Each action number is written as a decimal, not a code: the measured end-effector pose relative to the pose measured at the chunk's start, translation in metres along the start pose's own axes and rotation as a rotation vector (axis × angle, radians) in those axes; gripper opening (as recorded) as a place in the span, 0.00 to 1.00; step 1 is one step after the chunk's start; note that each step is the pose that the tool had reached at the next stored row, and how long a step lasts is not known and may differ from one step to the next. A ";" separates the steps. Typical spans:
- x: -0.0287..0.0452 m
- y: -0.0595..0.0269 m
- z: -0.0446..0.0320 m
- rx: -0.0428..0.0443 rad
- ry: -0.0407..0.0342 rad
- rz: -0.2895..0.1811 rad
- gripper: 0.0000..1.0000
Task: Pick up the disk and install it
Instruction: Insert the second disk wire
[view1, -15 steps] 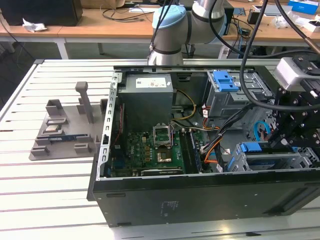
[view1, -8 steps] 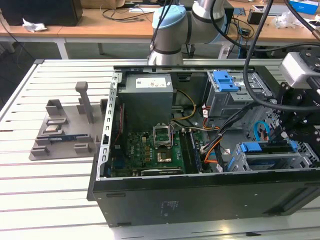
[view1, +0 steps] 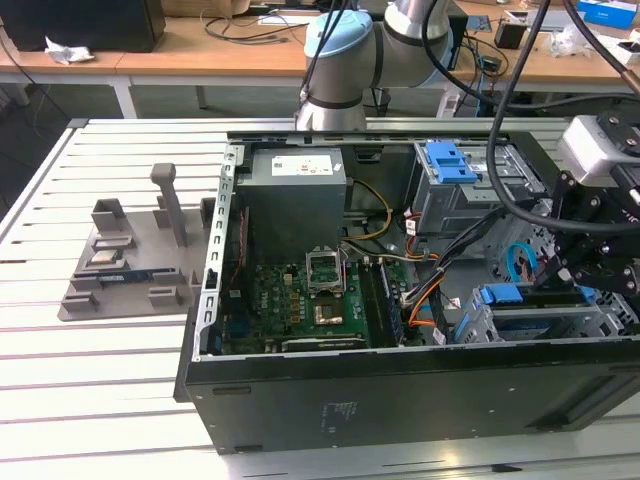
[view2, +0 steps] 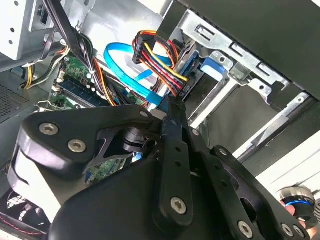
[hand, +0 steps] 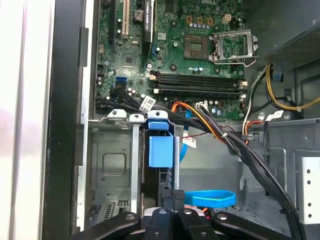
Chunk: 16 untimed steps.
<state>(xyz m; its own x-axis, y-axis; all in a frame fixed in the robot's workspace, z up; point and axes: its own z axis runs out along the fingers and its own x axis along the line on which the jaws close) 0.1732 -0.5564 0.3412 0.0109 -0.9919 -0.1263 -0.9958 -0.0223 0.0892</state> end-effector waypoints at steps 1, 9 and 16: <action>-0.0002 -0.0002 -0.0015 0.0001 -0.0009 0.000 0.11; -0.0048 0.0024 -0.0381 0.0000 0.0000 0.000 0.11; -0.0083 0.0047 -0.0654 0.0001 0.0001 0.000 0.11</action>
<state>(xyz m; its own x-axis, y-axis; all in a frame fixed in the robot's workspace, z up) 0.1744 -0.5564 0.4072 0.0109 -0.9919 -0.1262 -0.9958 -0.0223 0.0892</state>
